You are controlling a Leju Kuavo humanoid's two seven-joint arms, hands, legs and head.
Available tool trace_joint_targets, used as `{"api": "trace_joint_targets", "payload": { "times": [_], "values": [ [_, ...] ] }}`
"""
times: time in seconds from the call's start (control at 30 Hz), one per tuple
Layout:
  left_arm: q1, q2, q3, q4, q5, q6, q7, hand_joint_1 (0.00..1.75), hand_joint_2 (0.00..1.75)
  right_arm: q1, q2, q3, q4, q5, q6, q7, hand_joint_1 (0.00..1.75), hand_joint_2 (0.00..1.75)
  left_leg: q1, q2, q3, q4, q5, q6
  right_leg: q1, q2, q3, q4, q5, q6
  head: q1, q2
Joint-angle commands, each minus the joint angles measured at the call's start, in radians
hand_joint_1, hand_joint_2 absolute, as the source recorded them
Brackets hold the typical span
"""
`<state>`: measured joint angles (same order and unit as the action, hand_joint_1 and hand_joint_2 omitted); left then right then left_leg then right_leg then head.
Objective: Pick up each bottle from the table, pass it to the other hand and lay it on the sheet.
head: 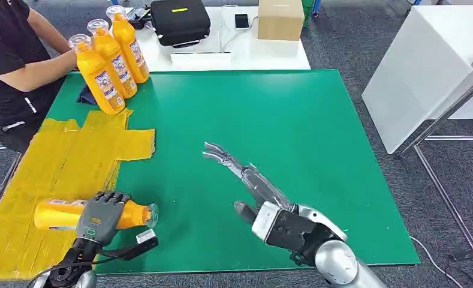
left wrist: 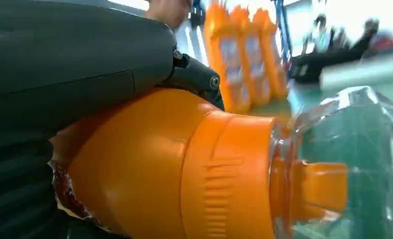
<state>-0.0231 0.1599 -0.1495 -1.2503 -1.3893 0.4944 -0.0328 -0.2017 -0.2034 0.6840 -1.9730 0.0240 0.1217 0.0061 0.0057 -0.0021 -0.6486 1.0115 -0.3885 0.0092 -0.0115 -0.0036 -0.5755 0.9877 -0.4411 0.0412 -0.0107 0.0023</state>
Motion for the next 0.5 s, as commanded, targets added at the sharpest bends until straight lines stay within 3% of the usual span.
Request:
{"api": "trace_joint_targets", "payload": {
  "times": [0.03,0.1,0.13,0.17,0.2,0.5],
  "values": [
    [-0.081,0.048,0.047,0.302,0.016,0.007,0.010,1.75,1.75,-0.001,-0.080,0.042,-0.038,0.024,-0.014,-0.009,0.00,0.00,0.000,0.000,0.005,-0.001,-0.001,-0.001,0.000,0.000,0.006,-0.001,-0.001,-0.002,0.000,0.000],
    [-0.075,0.046,0.053,0.298,-0.011,-0.013,0.037,1.75,1.75,0.004,-0.080,0.039,-0.038,0.027,-0.013,-0.011,0.00,0.00,0.000,0.001,0.005,-0.001,-0.001,0.000,0.000,0.001,0.006,-0.001,0.000,-0.001,0.000,0.000],
    [-0.070,0.049,0.044,0.294,-0.036,-0.020,0.044,0.02,1.75,0.005,-0.080,0.038,-0.037,0.028,-0.011,-0.011,0.00,0.00,0.000,0.002,0.007,-0.002,-0.001,0.000,0.000,0.003,0.007,-0.002,0.000,-0.001,0.000,0.000],
    [-0.066,0.046,0.045,0.295,-0.036,-0.023,0.044,0.00,1.75,0.006,-0.081,0.038,-0.034,0.028,-0.011,-0.012,0.00,0.00,0.000,0.002,0.008,-0.001,-0.001,0.000,0.000,0.003,0.008,-0.001,-0.001,-0.002,0.000,0.000],
    [-0.066,0.043,0.044,0.294,-0.081,-0.066,0.103,0.00,0.00,0.006,-0.076,0.037,-0.027,0.028,-0.009,-0.012,0.00,0.00,0.000,0.001,0.007,-0.001,-0.001,-0.001,0.000,0.002,0.007,-0.001,0.000,-0.001,0.000,0.000],
    [0.001,0.049,0.024,0.159,-0.049,-0.052,0.041,0.00,0.00,0.021,-0.077,0.028,-0.019,0.030,-0.002,-0.012,0.00,0.00,0.000,0.004,0.014,-0.002,-0.002,-0.002,0.001,0.005,0.014,-0.001,0.000,-0.002,0.000,0.000]
  ]
}}
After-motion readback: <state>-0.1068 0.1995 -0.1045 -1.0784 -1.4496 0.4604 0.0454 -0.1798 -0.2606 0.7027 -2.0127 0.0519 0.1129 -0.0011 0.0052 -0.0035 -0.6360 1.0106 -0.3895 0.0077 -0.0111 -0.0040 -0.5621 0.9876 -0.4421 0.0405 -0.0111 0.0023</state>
